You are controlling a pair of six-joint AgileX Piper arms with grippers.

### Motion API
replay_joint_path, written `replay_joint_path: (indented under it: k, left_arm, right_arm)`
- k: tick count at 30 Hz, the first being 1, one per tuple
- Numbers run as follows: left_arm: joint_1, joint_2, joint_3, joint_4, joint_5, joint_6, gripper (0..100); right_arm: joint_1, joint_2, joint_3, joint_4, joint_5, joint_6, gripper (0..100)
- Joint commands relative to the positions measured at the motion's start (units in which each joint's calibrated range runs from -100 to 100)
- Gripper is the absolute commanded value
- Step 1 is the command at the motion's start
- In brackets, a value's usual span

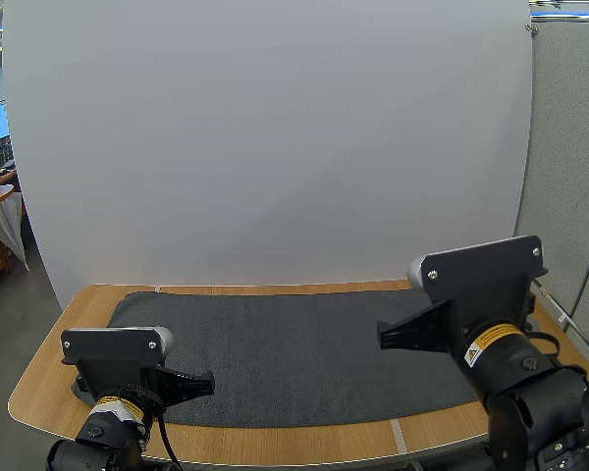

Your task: Fold the towel

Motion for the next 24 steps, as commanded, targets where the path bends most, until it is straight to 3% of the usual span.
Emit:
replay_joint_path:
  k: [1, 7, 15, 21, 24]
  left_arm:
    - [0.09, 0.00, 0.00, 0.03, -0.51, -0.64, 0]
    - [0.09, 0.00, 0.00, 0.03, -0.51, -0.64, 0]
    - [0.09, 0.00, 0.00, 0.03, -0.51, -0.64, 0]
    - [0.09, 0.00, 0.00, 0.03, -0.51, -0.64, 0]
    - [0.09, 0.00, 0.00, 0.03, -0.51, -0.64, 0]
  right_arm:
    - [-0.25, 1.01, -2.24, -1.22, 0.94, 1.70, 0]
    - [-0.25, 11.78, -8.68, -1.28, 1.53, 7.99, 0]
    - [-0.25, 28.13, -18.13, -1.28, 1.36, 9.51, 0]
    - [-0.25, 37.94, -22.54, -5.00, -2.23, 9.73, 0]
    - [-0.25, 42.24, -23.99, -6.32, -3.29, 13.14, 0]
